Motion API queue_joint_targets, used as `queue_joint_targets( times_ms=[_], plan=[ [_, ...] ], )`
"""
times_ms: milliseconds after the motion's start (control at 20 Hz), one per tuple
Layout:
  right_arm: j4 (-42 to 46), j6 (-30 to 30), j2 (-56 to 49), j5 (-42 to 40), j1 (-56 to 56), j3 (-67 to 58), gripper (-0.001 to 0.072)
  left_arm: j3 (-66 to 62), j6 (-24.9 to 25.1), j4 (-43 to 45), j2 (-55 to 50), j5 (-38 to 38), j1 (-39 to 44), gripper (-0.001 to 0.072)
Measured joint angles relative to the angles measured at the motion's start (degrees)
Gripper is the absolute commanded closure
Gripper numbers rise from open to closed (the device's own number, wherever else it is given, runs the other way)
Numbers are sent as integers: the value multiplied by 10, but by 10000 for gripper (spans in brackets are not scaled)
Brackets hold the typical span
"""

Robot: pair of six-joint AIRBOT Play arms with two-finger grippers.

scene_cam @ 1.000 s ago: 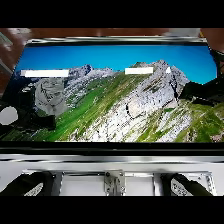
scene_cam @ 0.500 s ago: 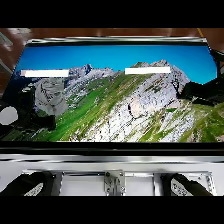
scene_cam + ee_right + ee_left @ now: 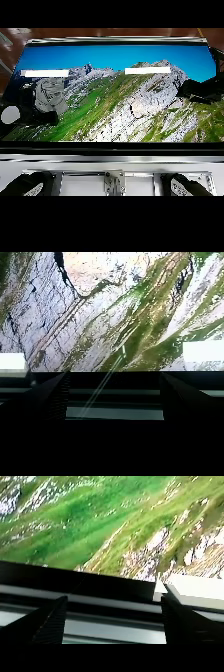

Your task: Fold the shirts.

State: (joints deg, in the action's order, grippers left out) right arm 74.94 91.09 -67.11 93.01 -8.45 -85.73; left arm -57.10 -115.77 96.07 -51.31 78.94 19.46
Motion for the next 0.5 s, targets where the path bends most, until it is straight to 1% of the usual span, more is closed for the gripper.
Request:
queue_joint_targets(
  times_ms=[250,350,500],
  plan=[
    [-9,2,0,6,0,0,33,0,-2,-16,-12,-43,-5,-1],
    [-9,-1,-2,14,0,0,33,0,-10,-16,-24,-63,-16,-1],
    [-9,-6,-14,31,0,0,34,-8,-8,-15,-65,-112,-47,-1]
  ],
)
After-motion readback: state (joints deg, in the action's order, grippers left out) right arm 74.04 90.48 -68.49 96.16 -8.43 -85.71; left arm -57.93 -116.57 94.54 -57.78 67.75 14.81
